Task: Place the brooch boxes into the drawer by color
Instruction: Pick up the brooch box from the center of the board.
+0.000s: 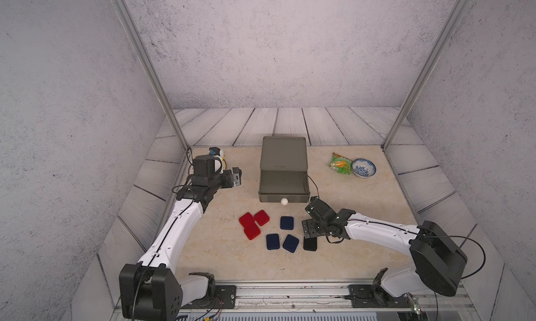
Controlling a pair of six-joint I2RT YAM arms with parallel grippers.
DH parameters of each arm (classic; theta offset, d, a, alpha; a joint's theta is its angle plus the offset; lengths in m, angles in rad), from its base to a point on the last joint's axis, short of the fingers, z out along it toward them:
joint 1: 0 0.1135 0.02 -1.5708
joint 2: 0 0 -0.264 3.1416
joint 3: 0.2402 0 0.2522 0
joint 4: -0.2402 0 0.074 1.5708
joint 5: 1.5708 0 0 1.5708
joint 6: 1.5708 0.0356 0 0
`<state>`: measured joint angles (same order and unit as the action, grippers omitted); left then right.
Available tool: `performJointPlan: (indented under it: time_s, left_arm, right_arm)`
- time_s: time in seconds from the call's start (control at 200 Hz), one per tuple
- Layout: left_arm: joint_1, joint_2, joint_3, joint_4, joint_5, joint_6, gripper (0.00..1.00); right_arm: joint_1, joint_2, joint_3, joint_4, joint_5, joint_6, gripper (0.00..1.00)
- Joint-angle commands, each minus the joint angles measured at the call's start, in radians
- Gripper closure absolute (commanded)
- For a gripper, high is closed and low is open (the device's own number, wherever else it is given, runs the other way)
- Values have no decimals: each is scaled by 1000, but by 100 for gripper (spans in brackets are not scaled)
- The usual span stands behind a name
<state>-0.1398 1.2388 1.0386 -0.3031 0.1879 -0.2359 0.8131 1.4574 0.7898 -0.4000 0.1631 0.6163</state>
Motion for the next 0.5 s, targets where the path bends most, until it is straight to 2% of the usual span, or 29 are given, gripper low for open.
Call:
performJointPlan:
  time_s: [0.0,0.325,0.4,0.495]
  left_arm:
    - [-5,-1,9,8,-4,7,1]
    - [-4,0,12,7,-5,9,1]
    - [-4,-1,14,4,-5,10,2]
    - [-4,-1,14,4,-5,10,1]
  right_arm:
    - [-9,16,-9,19,12,-2,12]
    - [-24,92,-30,60,10,7,20]
    - [-26,92,-43,70,12,12,27]
    - [-26,88,-53,70,12,16,42]
